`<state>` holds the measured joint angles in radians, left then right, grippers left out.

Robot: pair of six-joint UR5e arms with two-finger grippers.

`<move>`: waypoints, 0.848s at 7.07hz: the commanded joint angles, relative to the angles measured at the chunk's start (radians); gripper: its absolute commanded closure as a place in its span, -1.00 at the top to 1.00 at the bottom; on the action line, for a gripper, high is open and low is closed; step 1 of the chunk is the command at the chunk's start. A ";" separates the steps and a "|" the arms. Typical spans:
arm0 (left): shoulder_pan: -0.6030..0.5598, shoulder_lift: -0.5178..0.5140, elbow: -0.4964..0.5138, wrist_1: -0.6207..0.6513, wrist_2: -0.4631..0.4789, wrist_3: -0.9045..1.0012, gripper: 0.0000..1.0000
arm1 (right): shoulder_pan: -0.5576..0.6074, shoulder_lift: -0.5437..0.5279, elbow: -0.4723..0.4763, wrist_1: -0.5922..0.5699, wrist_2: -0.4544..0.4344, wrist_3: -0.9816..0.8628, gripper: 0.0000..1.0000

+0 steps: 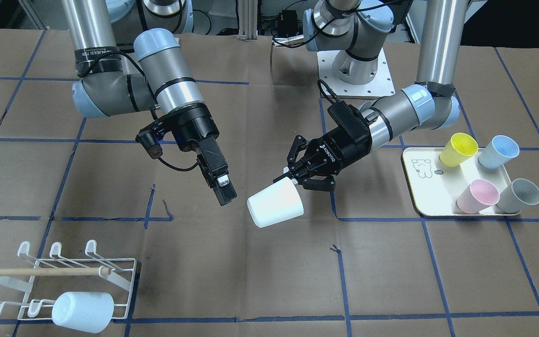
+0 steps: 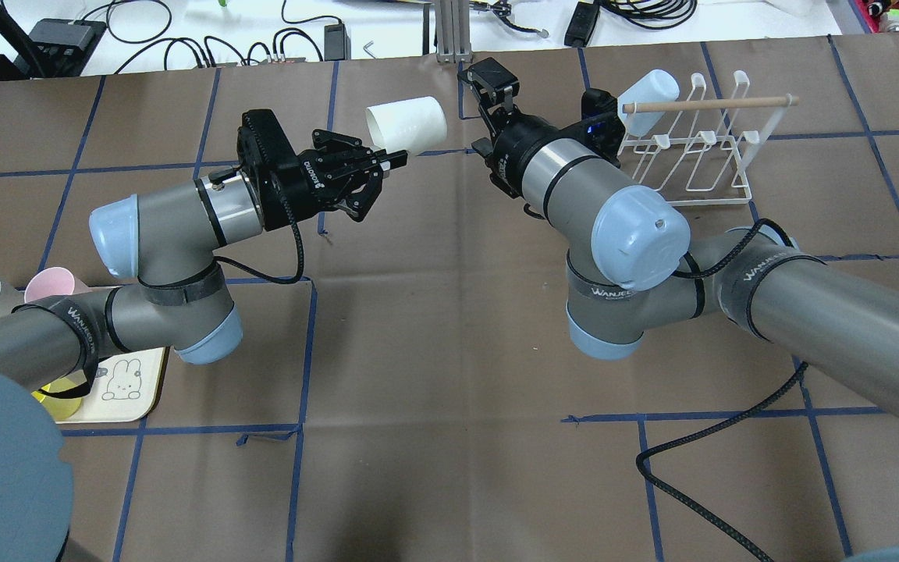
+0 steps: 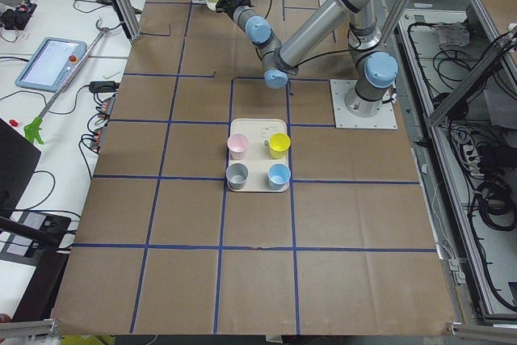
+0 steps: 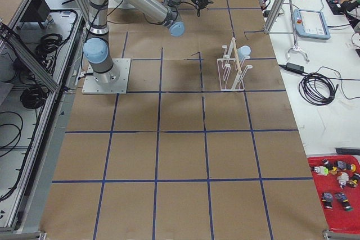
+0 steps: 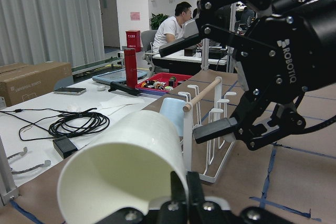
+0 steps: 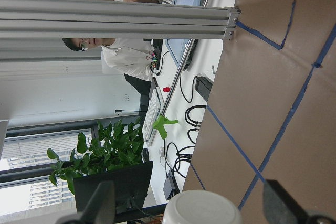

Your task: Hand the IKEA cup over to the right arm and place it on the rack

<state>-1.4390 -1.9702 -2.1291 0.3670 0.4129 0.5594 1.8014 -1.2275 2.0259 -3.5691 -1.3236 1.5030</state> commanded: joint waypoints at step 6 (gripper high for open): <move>0.008 0.002 0.000 0.033 0.000 -0.067 -0.76 | 0.065 0.043 -0.065 0.067 -0.003 0.003 0.97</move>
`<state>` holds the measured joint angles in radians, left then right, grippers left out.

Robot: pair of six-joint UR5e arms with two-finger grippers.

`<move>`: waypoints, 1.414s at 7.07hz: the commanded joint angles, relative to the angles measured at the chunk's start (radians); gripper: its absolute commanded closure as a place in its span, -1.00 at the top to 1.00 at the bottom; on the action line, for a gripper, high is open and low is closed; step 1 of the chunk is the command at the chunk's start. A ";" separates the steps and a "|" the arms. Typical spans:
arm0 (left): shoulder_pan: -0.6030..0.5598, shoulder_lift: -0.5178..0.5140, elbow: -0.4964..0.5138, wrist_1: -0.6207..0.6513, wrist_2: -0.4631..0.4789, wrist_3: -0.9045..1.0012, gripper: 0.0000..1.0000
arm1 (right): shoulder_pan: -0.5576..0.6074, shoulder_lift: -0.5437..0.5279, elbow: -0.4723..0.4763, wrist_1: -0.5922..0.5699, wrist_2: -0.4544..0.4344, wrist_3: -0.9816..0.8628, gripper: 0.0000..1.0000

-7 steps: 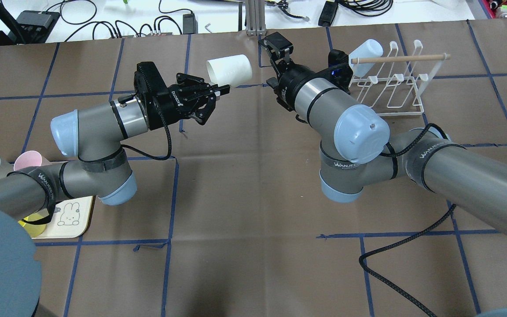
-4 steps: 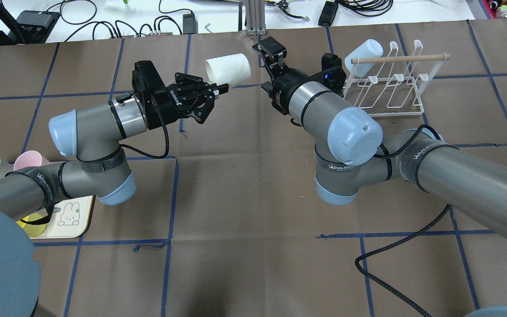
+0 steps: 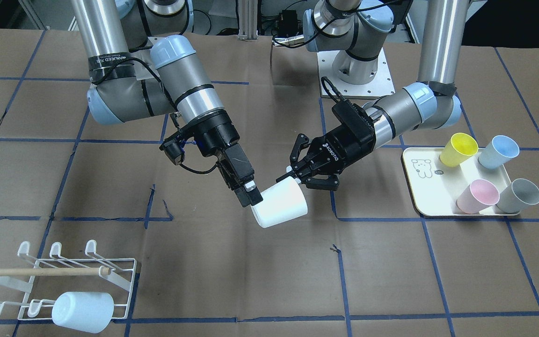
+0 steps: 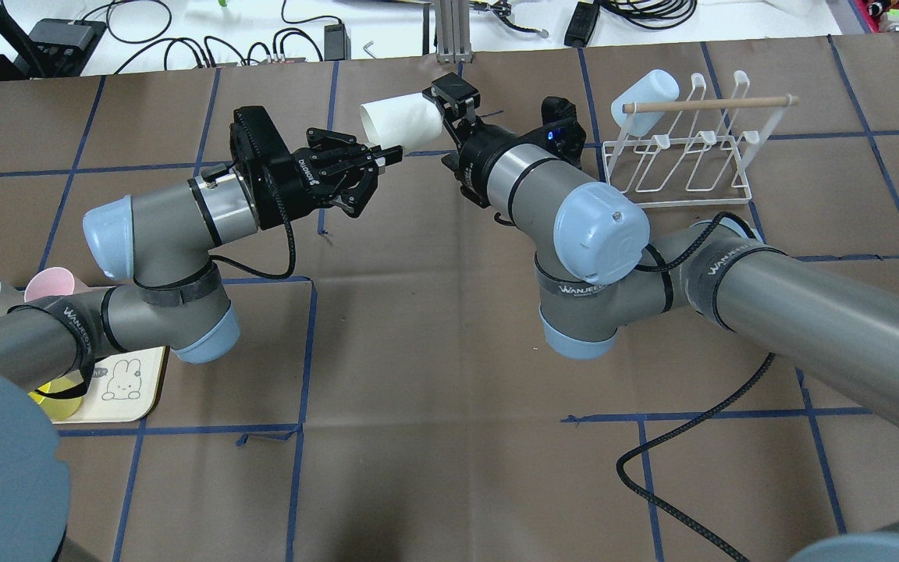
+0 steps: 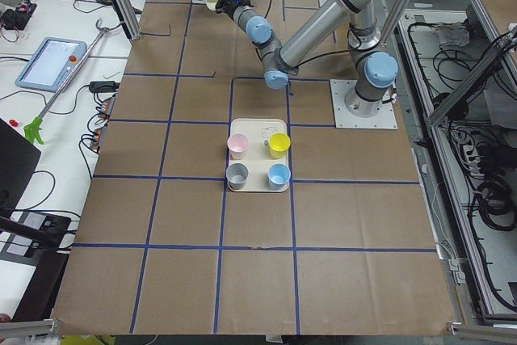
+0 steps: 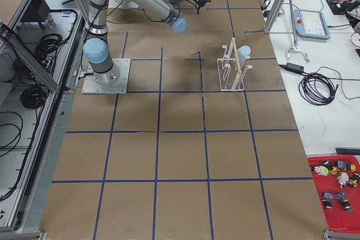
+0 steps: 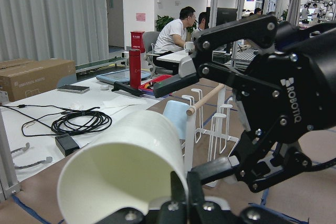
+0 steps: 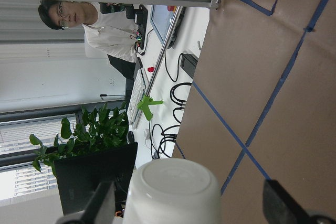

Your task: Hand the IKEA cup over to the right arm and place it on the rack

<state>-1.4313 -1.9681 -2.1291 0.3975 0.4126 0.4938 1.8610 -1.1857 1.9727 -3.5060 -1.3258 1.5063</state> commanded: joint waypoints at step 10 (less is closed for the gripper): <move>0.000 0.002 0.000 0.006 0.002 -0.003 -0.71 | 0.035 0.052 -0.081 0.027 -0.003 0.045 0.86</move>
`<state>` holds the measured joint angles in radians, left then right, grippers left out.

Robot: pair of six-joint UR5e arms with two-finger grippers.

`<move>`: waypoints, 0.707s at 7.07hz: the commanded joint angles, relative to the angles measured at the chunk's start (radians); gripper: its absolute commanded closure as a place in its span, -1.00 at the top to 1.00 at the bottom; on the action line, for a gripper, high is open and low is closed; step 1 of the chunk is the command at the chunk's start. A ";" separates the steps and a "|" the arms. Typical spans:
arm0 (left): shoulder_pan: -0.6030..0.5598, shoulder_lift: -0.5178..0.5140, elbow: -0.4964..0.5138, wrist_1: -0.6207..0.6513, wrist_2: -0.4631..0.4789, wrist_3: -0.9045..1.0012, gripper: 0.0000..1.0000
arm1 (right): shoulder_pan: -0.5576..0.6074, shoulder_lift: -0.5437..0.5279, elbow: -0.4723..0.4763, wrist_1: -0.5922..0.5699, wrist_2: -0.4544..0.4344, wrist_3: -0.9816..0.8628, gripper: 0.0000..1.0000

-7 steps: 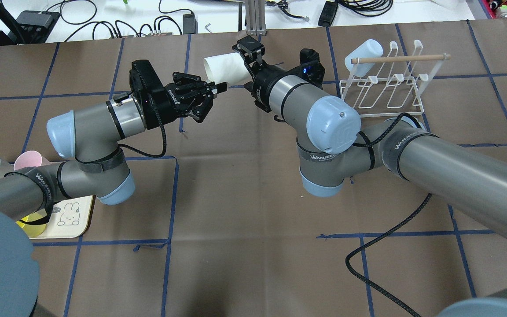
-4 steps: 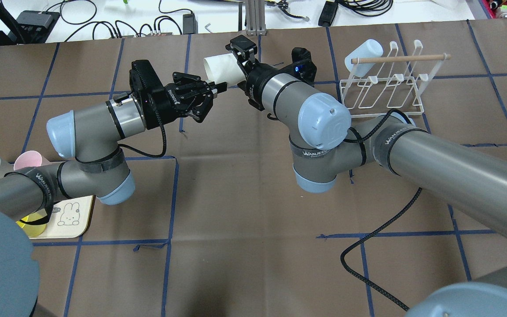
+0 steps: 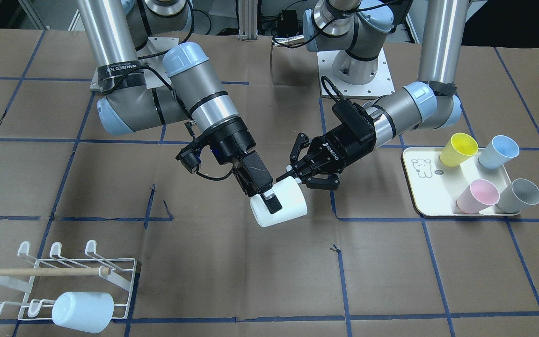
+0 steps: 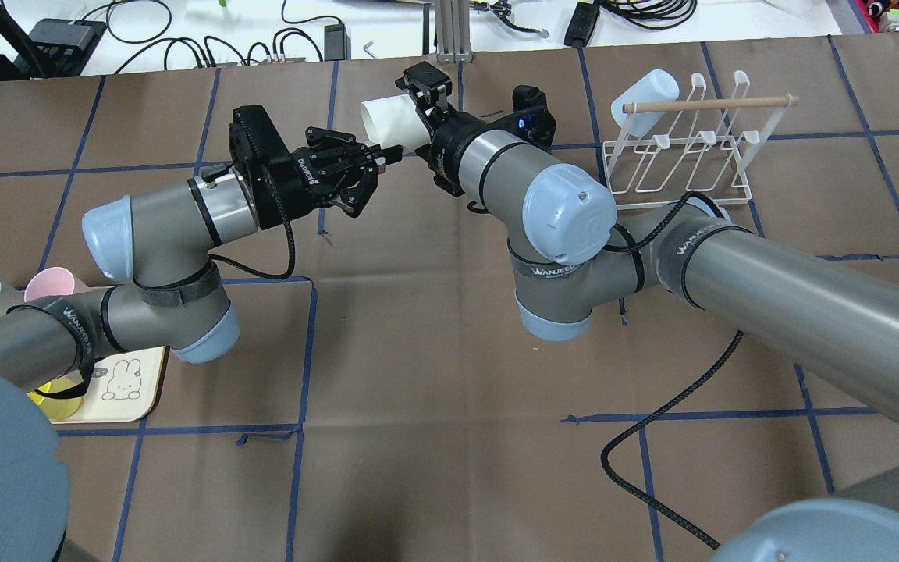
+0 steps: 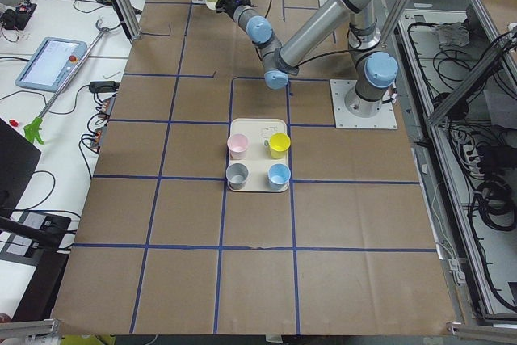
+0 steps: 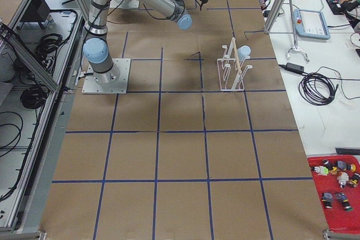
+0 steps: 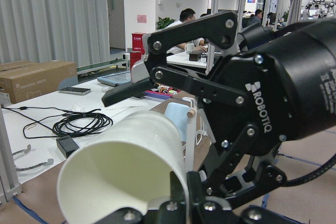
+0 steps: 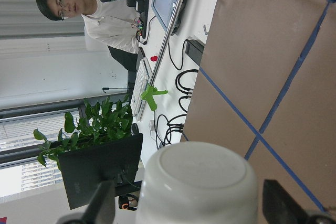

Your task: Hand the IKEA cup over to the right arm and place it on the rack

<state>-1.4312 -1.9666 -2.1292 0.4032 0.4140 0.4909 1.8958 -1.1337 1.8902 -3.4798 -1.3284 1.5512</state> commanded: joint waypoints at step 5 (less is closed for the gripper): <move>0.000 0.003 0.000 0.002 0.015 -0.002 -0.65 | 0.000 0.002 0.001 0.005 0.005 -0.003 0.33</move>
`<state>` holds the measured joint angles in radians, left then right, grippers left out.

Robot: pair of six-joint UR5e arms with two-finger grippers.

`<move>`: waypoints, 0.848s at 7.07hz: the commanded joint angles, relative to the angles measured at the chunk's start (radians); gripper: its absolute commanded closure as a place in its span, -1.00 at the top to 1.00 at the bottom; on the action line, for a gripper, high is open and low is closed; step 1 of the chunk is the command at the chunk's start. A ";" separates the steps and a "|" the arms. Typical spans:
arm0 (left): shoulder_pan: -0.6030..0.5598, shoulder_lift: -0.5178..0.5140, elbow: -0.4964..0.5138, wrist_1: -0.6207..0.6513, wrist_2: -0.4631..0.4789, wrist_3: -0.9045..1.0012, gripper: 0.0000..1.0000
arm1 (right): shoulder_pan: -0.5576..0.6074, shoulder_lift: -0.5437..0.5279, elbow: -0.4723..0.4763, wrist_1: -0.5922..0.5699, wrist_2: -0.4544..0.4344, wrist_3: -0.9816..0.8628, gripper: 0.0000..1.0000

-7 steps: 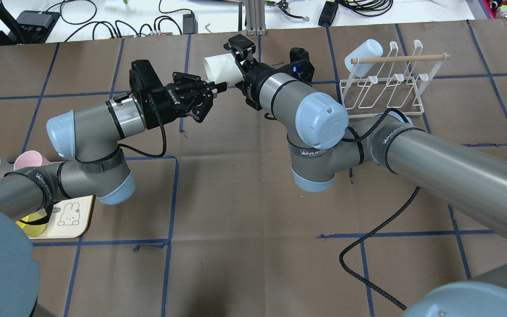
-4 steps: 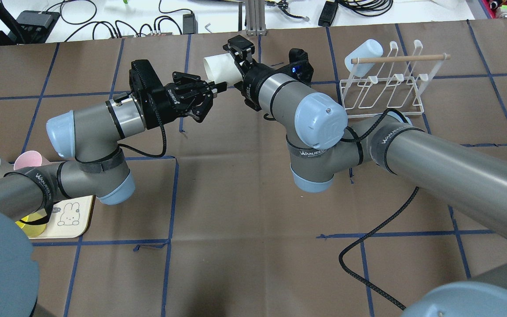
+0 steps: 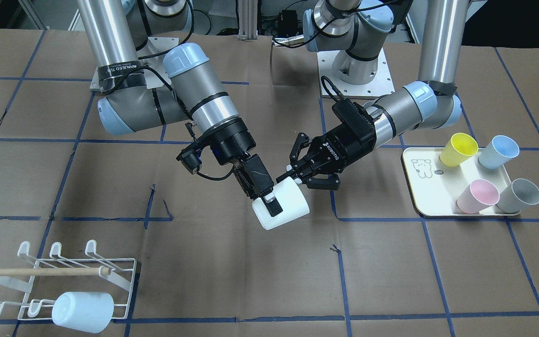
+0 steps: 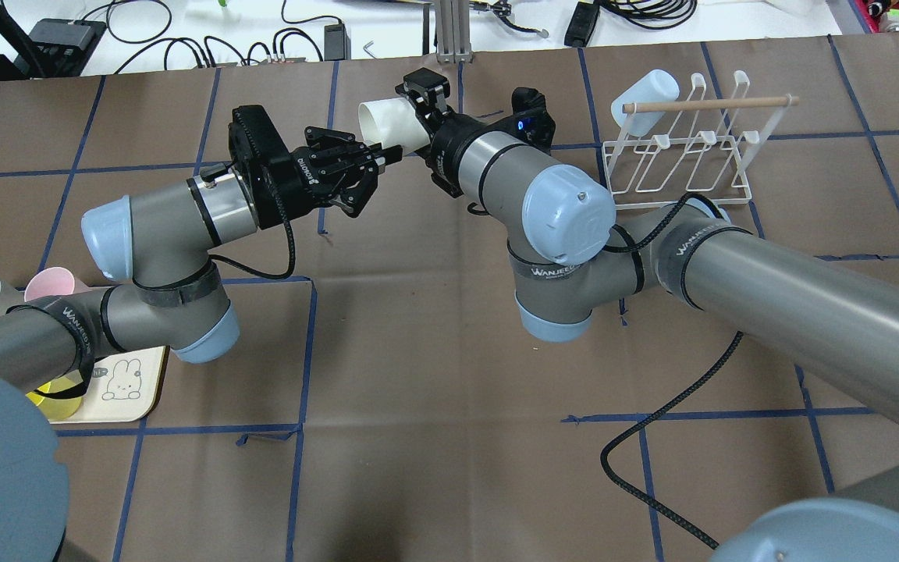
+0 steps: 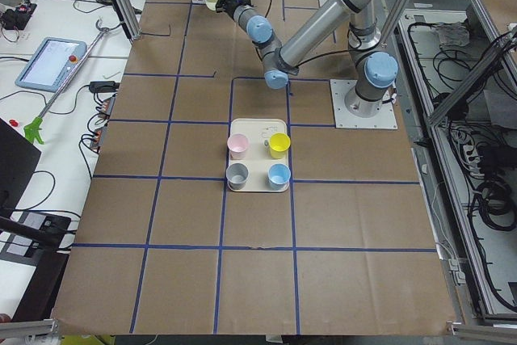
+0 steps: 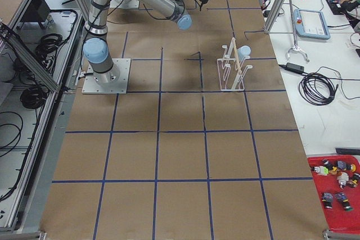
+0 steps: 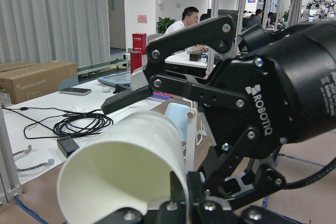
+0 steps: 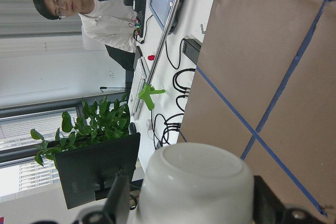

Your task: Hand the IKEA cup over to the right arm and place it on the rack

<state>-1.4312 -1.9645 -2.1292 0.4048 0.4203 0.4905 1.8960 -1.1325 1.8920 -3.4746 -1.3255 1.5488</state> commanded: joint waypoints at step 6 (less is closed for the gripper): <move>0.000 -0.002 0.012 0.028 0.015 -0.074 0.76 | -0.002 -0.001 -0.004 -0.003 0.086 -0.007 -0.51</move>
<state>-1.4312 -1.9650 -2.1203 0.4126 0.4346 0.4494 1.8947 -1.1334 1.8894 -3.4774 -1.2540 1.5430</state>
